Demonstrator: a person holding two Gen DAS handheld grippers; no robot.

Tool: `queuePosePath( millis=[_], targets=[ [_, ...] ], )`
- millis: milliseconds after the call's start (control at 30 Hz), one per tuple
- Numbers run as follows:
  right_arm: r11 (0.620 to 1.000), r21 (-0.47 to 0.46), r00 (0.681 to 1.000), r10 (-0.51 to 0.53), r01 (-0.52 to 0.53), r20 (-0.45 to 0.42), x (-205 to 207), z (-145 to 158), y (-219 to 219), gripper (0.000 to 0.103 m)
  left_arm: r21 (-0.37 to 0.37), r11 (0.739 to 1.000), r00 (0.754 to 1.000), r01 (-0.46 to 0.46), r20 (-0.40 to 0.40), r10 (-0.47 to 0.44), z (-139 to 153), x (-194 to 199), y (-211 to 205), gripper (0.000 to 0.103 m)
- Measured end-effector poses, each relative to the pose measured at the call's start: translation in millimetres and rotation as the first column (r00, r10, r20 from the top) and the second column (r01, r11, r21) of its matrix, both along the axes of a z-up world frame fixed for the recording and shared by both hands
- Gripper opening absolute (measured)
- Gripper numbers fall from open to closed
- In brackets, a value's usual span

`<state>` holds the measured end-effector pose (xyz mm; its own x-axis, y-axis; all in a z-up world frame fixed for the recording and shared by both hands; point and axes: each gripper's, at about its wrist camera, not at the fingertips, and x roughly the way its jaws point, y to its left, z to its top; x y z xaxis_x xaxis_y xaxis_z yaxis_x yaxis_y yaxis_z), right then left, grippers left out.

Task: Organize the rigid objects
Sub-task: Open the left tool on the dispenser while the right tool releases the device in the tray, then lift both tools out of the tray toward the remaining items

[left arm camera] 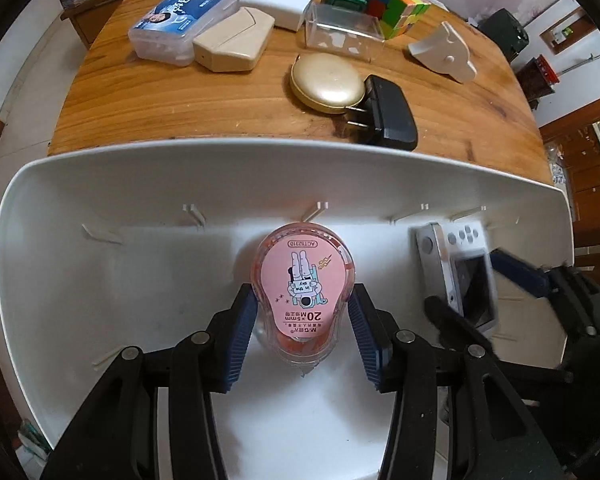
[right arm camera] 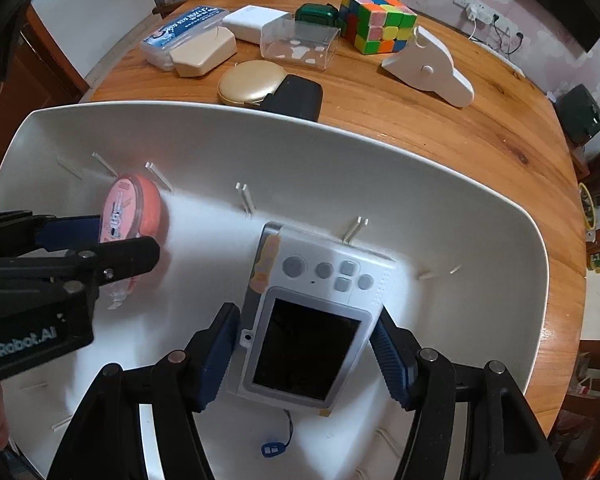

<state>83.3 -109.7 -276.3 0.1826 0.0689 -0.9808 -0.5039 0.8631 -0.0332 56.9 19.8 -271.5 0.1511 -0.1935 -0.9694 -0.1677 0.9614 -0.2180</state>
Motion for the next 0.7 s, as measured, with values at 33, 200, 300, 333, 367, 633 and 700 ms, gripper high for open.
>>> queuePosePath(
  millis=[33,200,300,333,367,633,700],
  targets=[
    [1.0,0.002,1.0,0.009,-0.009,0.021,-1.4,3.7,-0.1,0.069,-0.001,1.0,1.0,-0.003,-0.013,0.003,-0.8,-0.5,0.5,0.053],
    [0.997,0.011,0.993,0.07,-0.071,0.098,-12.2,21.7,4.2,0.076,0.0,1.0,1.0,-0.019,-0.001,0.019,7.5,-2.6,1.4,0.081],
    [0.996,0.009,0.99,0.089,-0.09,0.114,-18.4,27.4,4.2,0.076,0.009,1.0,1.0,-0.017,0.012,0.017,16.7,-5.5,-0.6,0.081],
    [0.996,0.015,0.989,0.09,-0.092,0.114,-20.0,30.0,3.2,0.076,0.01,1.0,1.0,-0.017,0.016,0.017,20.0,-6.6,-0.7,0.081],
    [0.996,0.021,0.989,0.089,-0.092,0.114,-21.3,32.4,3.1,0.076,0.009,1.0,1.0,-0.017,0.02,0.017,22.6,-7.5,-0.9,0.081],
    [0.995,0.077,0.983,0.052,-0.066,0.177,-36.1,63.3,-14.3,0.076,0.019,0.999,0.997,-0.025,0.067,0.024,49.4,-23.8,-7.4,0.081],
    [0.995,0.084,0.982,0.039,-0.055,0.185,-37.5,68.7,-18.2,0.076,0.022,0.999,0.997,-0.03,0.077,0.028,55.5,-27.8,-11.5,0.081]
  ],
)
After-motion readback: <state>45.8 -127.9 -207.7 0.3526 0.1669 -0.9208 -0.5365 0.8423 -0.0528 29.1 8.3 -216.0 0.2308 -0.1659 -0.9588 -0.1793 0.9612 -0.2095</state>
